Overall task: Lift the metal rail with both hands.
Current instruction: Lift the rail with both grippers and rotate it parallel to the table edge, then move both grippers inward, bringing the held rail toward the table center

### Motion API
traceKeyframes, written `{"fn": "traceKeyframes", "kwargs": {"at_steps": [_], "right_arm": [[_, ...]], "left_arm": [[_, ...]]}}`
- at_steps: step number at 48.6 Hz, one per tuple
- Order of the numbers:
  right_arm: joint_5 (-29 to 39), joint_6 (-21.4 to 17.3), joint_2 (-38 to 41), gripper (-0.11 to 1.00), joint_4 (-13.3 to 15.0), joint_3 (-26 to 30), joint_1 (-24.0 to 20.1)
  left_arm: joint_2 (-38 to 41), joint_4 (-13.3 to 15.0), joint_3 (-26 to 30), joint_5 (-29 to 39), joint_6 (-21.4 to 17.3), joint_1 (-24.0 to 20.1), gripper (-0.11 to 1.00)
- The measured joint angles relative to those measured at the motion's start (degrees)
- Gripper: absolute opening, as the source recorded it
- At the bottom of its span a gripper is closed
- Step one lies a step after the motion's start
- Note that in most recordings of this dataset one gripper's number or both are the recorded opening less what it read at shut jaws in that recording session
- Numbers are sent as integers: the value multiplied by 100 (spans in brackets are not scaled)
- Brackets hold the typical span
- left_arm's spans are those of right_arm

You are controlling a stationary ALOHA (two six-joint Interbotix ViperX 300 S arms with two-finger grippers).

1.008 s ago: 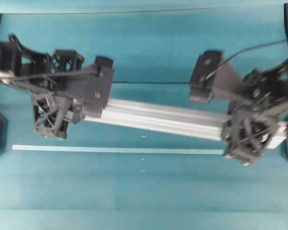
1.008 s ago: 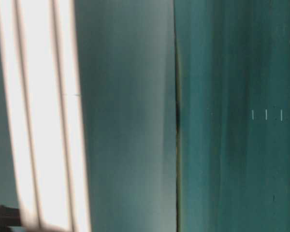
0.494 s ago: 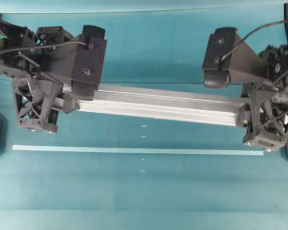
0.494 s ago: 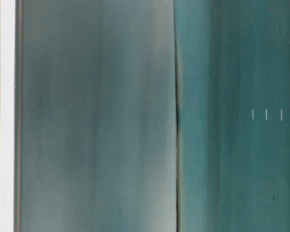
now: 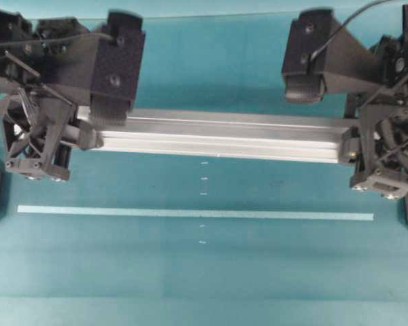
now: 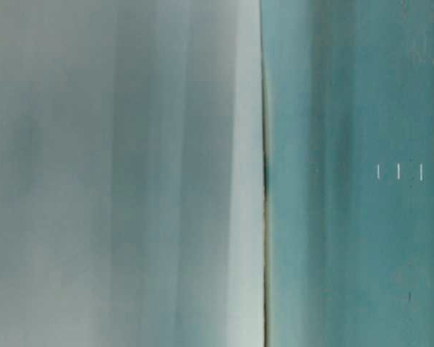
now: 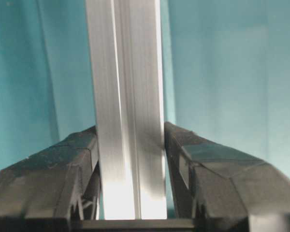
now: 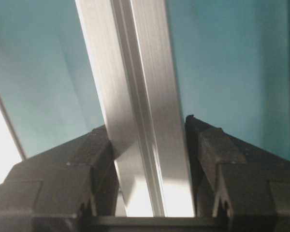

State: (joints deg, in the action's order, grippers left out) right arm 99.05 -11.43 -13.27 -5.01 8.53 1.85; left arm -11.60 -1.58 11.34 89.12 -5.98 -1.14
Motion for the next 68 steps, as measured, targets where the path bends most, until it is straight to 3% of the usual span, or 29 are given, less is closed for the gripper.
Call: {"fn": "traceKeyframes", "kwargs": {"at_steps": [12, 41, 53, 68], "right_arm": [[26, 26, 9, 42, 53, 167, 0], [-18, 97, 9, 42, 132, 18, 0], [-369, 404, 114, 41, 281, -765, 18], [-1485, 712, 114, 40, 316, -2004, 62]], "left_arm": [[176, -18, 439, 448, 123, 26, 34], [193, -18, 422, 475, 132, 35, 34], [211, -18, -378, 220, 141, 26, 31], [193, -18, -1696, -958, 176, 9, 31]]}}
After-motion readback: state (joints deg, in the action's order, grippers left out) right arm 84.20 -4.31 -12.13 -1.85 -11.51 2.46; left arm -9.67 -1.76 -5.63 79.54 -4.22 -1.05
